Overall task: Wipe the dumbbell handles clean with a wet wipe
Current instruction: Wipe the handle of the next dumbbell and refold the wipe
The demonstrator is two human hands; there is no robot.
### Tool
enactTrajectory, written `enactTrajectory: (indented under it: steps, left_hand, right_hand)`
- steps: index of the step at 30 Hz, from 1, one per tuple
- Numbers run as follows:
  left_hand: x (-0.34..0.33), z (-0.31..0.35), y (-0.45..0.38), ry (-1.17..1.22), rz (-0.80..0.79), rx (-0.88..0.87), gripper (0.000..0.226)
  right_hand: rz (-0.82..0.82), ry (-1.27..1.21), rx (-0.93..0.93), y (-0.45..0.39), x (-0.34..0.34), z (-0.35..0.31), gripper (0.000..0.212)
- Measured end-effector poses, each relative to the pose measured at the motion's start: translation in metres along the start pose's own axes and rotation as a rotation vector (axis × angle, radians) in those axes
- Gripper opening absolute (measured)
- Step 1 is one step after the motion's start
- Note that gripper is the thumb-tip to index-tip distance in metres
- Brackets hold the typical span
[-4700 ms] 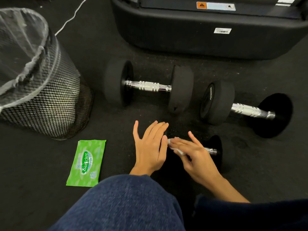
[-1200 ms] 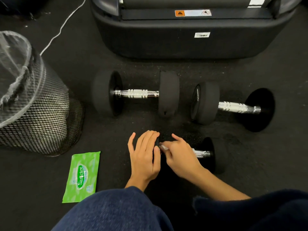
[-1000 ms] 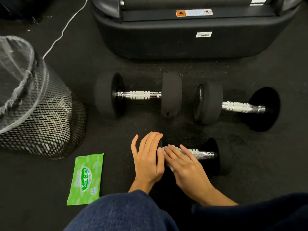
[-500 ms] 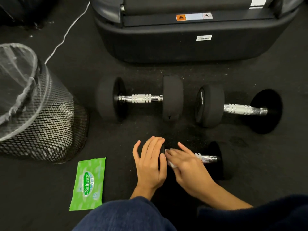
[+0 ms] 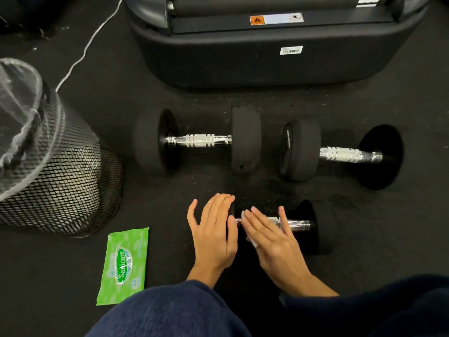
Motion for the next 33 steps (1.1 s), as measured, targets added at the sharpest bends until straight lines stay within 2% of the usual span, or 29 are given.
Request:
enactTrajectory:
  steps: [4,8,12,16,20,22,25,27,30,33]
  left_hand:
    - [0.001,0.001,-0.001,0.0,-0.031,0.001,0.042]
    - [-0.001,-0.001,-0.001,0.001,-0.025,0.011,0.041]
    - [0.0,-0.001,-0.001,-0.003,-0.038,0.007,0.041]
    - [-0.001,0.0,-0.004,-0.022,-0.053,0.034,0.042]
    - [0.0,0.0,-0.006,-0.048,-0.116,0.044,0.043]
    - [0.002,0.0,-0.009,-0.071,-0.155,0.063,0.043]
    - [0.01,0.007,-0.021,-0.086,-0.209,0.092,0.045]
    - [0.016,0.021,-0.033,0.031,-0.268,0.052,0.051]
    - [0.012,0.058,-0.044,0.533,-0.524,-0.003,0.053]
    - [-0.002,0.087,-0.044,0.993,-0.769,0.123,0.05]
  right_hand:
    - [0.029,0.02,0.092,0.007,0.007,-0.001,0.048]
    - [0.062,-0.068,-0.017,-0.01,0.013,0.007,0.041]
    - [0.002,-0.092,0.1,0.005,0.008,-0.003,0.047]
    - [0.028,-0.127,-0.033,-0.002,0.011,0.013,0.046]
    - [-0.032,-0.173,-0.003,0.006,0.009,-0.001,0.047]
    - [-0.022,-0.263,-0.022,0.009,0.018,0.002,0.044]
    - [0.061,-0.483,-0.158,0.004,0.049,0.014,0.029]
    - [0.1,-0.534,-0.247,-0.002,0.074,0.021,0.019]
    - [0.144,-0.679,-0.299,-0.013,0.109,0.029,0.013]
    - [0.186,-0.97,-0.351,-0.022,0.121,0.04,0.02]
Point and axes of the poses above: each hand's wrist, its own y-axis away from the middle knuckle, its own x-axis out of the back of the hand, z = x × y, the point moved 8 cm from there along -y, towards the middle knuckle
